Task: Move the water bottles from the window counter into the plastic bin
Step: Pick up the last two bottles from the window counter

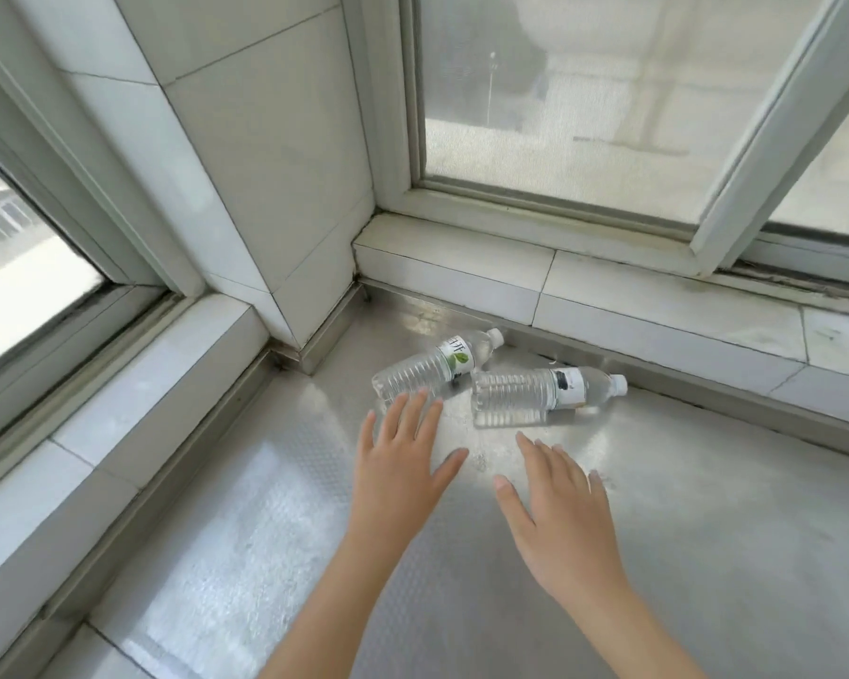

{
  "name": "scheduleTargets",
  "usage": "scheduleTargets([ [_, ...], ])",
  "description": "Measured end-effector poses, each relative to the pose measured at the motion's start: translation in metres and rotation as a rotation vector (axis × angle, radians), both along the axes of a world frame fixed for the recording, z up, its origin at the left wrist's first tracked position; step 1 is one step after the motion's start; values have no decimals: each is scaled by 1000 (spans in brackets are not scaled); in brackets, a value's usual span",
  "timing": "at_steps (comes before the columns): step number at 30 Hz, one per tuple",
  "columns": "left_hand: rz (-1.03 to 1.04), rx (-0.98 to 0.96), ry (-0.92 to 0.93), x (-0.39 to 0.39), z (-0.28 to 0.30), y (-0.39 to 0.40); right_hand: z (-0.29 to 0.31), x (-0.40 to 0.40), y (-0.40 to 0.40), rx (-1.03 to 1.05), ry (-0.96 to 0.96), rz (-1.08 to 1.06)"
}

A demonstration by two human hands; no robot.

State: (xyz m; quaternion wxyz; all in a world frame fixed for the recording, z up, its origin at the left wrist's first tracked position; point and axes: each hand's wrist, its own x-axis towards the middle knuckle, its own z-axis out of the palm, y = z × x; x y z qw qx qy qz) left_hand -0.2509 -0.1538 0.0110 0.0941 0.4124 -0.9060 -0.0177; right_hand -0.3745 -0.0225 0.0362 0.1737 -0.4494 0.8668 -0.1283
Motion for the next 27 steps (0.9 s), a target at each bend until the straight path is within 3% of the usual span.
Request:
scheduleTargets([
  [8, -60, 191, -142, -52, -36, -111, -44, -42, -94, 73, -63, -234],
  [12, -59, 246, -167, -73, -55, -138, -64, -63, -121, 90, -59, -266],
  [15, -50, 298, -167, -84, -64, -151, -77, -74, -136, 111, -160, -296],
  [19, -41, 319, -212, -91, -66, -162, -76, -86, -148, -12, -206, -341],
  [27, 74, 390, -118, -83, -62, -146, -68, -94, -125, -372, -607, -687],
])
